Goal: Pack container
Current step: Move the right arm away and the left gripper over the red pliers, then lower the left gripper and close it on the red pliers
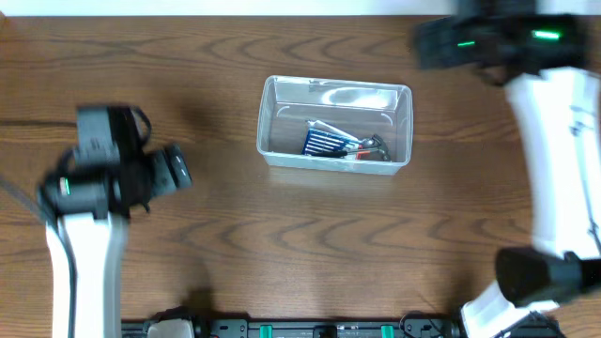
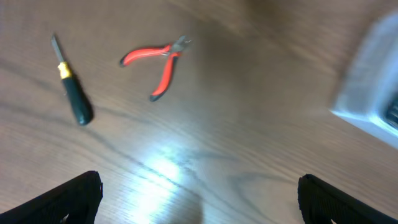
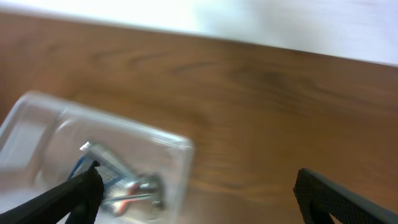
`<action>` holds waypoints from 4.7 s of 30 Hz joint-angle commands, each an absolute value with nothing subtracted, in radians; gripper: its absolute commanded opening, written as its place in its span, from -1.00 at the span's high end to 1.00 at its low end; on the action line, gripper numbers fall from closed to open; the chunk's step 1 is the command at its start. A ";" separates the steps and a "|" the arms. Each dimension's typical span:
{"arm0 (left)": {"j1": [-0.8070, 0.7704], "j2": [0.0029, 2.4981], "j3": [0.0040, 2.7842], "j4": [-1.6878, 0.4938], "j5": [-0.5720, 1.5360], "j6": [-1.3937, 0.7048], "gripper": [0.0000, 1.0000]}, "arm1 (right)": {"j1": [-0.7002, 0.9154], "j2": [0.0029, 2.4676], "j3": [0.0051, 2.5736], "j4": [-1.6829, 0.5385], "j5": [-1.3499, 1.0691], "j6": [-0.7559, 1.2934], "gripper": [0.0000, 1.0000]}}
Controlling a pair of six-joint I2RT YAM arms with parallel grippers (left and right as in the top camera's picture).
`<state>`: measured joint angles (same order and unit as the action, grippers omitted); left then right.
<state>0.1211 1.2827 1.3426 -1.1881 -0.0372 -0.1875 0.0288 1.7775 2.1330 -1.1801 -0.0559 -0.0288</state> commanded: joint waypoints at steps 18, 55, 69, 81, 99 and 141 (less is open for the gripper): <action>0.237 1.744 1.264 -0.915 -0.060 0.105 -0.97 | -0.350 1.920 2.119 -1.298 -0.048 -0.024 -0.98; 0.298 1.880 1.038 -0.533 0.146 0.070 -0.97 | -0.350 1.998 2.119 -1.329 -0.026 -0.068 -0.98; 0.298 1.880 1.038 -0.570 0.010 0.039 -0.95 | -0.350 1.998 2.119 -1.358 -0.027 -0.068 -0.98; 0.297 1.880 1.038 -0.570 0.011 0.039 -0.69 | -0.350 1.998 2.119 -1.366 -0.027 -0.068 -0.99; 0.297 1.880 1.038 -0.563 0.011 -0.044 0.23 | -0.350 1.998 2.119 -1.374 -0.027 -0.068 -0.98; 0.139 1.703 1.327 -0.815 0.010 -0.074 0.89 | -0.350 1.997 2.119 -1.382 -0.027 -0.068 -0.98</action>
